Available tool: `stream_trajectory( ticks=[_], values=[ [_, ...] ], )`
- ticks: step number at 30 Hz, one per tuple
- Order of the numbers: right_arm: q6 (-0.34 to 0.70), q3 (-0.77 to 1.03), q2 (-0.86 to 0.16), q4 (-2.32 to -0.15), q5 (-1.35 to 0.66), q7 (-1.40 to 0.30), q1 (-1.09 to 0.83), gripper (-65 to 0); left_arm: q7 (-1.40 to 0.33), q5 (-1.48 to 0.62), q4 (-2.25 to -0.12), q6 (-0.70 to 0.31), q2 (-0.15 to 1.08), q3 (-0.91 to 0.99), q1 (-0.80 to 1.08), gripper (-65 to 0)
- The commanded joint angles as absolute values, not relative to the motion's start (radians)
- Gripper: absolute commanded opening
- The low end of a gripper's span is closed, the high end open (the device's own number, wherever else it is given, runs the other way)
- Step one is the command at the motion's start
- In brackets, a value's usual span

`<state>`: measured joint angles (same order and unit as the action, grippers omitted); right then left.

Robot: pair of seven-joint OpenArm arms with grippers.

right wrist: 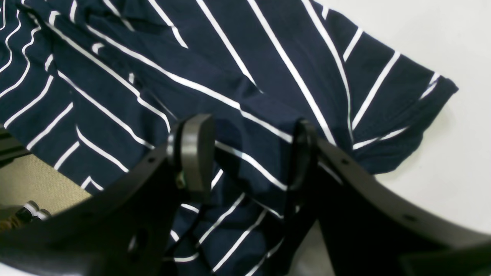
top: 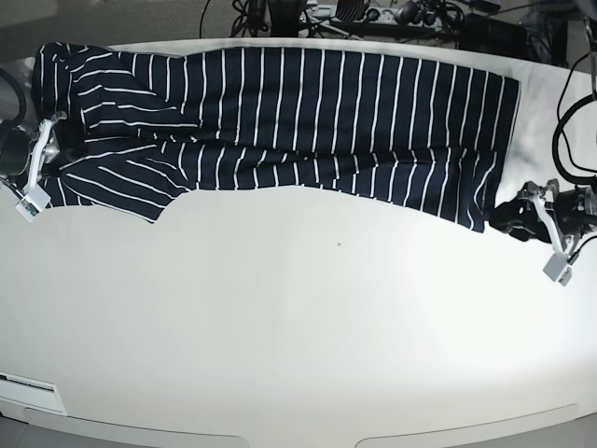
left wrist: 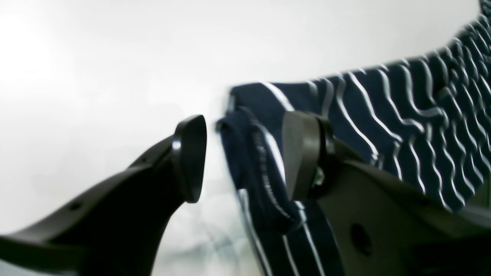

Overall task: Fold the T-shirt properly
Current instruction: 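Release and regrasp the ends of the folded edge with both grippers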

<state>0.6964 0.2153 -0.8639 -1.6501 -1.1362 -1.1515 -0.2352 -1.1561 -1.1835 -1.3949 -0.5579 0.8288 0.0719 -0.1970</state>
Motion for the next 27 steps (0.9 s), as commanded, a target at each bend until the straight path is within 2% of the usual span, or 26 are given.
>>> stream_trajectory(
  ticks=[1,7,13,15,22,27],
  values=[
    [0.698,0.231,-0.892,-1.66,-1.15,-1.137,-0.224,-33.5,-1.145,-1.189,-1.407,-0.556,0.853,0.09,-0.214,-31.9],
    [0.698,0.231,-0.892,-1.66,-1.148,-1.137,-0.224,-33.5,-1.188,-1.216,-1.407,-0.518,0.851,0.091,-0.211,-31.9],
    [0.698,0.231,-0.892,-1.66,-1.148,-1.136,-0.224,-33.5,-1.333,-1.482,-1.407,-0.623,0.853,0.091,-0.211,-31.9],
    [0.698,0.231,-0.892,-1.66,-1.154,-1.136,-0.224,-33.5,-1.387,-1.484,-1.407,-0.645,0.853,0.091,-0.212,-31.9],
    [0.698,0.231,-0.892,-1.66,-1.114,-1.136,-0.224,-33.5,-1.396,-1.484,-1.407,-0.698,0.853,0.091,-0.178,-31.9],
    [0.603,0.231,-0.893,-1.66,-0.968,-1.136,-0.223,-33.1,-1.396,-1.484,-1.407,-0.698,0.85,0.091,-0.11,-32.1]
  ],
)
